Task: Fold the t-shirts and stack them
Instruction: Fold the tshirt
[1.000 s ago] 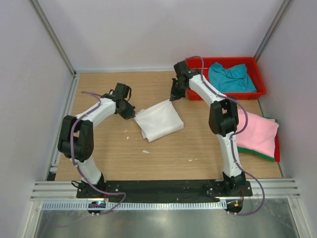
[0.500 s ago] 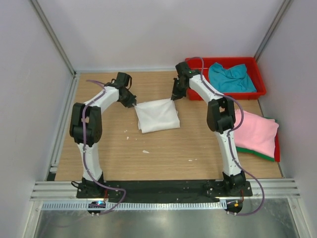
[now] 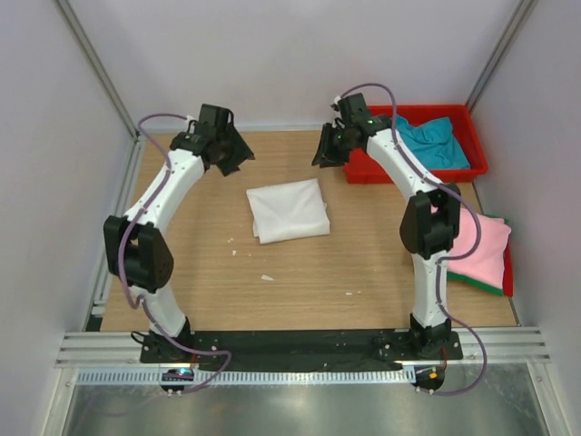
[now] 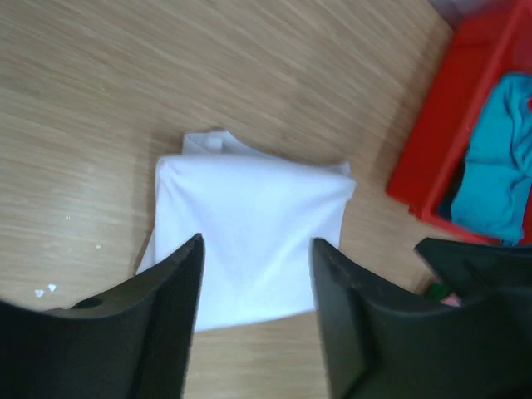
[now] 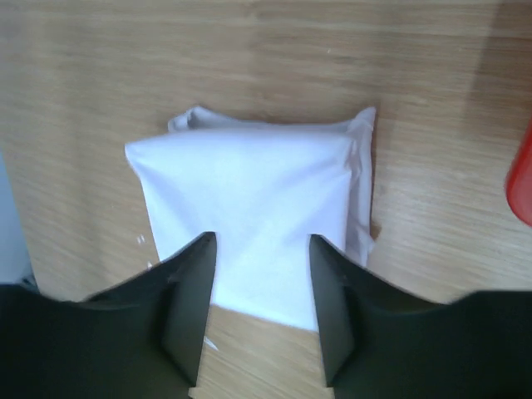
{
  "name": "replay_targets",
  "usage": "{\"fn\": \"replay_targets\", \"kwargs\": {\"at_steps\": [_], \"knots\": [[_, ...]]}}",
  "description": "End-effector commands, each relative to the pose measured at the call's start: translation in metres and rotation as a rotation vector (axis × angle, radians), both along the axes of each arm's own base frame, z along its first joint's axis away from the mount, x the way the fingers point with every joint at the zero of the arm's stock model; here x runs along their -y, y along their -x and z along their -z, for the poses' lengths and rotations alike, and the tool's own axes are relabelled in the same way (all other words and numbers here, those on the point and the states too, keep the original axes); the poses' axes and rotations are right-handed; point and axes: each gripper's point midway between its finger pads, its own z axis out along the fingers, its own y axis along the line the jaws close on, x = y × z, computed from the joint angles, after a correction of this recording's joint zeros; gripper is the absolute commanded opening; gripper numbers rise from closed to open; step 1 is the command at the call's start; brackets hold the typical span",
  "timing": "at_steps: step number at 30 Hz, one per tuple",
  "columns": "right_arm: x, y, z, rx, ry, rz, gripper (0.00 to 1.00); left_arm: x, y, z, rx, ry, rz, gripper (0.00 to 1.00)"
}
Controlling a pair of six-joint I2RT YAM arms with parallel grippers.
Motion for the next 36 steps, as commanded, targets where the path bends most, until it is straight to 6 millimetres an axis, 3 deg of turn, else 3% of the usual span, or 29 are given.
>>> {"fn": "replay_targets", "kwargs": {"at_steps": [1,3,4,5,6,8,11,13,22,28,34,36], "knots": [[-0.011,0.022,-0.051,0.115,-0.113,-0.062,0.25,0.040,0.037,-0.015,0.018,0.101,0.080,0.50],[-0.014,0.031,-0.046,0.106,-0.126,-0.071,0.11,0.064,0.049,-0.009,0.019,0.139,0.103,0.30],[-0.014,0.036,-0.031,0.089,-0.120,-0.077,0.07,0.071,0.058,0.000,-0.007,0.158,0.088,0.15],[-0.013,0.045,-0.017,0.065,-0.109,-0.083,0.05,0.084,0.072,0.014,-0.031,0.163,0.114,0.11],[-0.014,0.041,-0.023,0.091,-0.117,-0.080,0.05,0.089,0.080,0.024,-0.053,0.165,0.119,0.07],[-0.011,0.047,0.002,0.068,-0.111,-0.070,0.02,0.097,0.098,0.052,-0.116,0.177,0.126,0.01],[-0.007,0.055,0.032,0.011,-0.089,-0.062,0.01,0.101,0.112,0.075,-0.160,0.170,0.120,0.00],[-0.003,0.055,0.050,-0.003,-0.067,-0.045,0.01,0.093,0.120,0.095,-0.188,0.145,0.103,0.00],[0.019,0.066,0.092,-0.061,0.040,0.024,0.01,0.065,0.138,0.157,-0.288,0.014,0.035,0.00],[0.037,0.077,0.099,-0.052,0.115,0.047,0.01,0.037,0.157,0.165,-0.336,-0.103,0.002,0.00],[0.039,0.087,0.108,-0.092,0.119,0.039,0.01,0.030,0.156,0.166,-0.340,-0.162,0.027,0.00],[0.039,0.085,0.100,-0.079,0.124,0.037,0.01,0.033,0.151,0.160,-0.331,-0.167,0.043,0.00]]}}
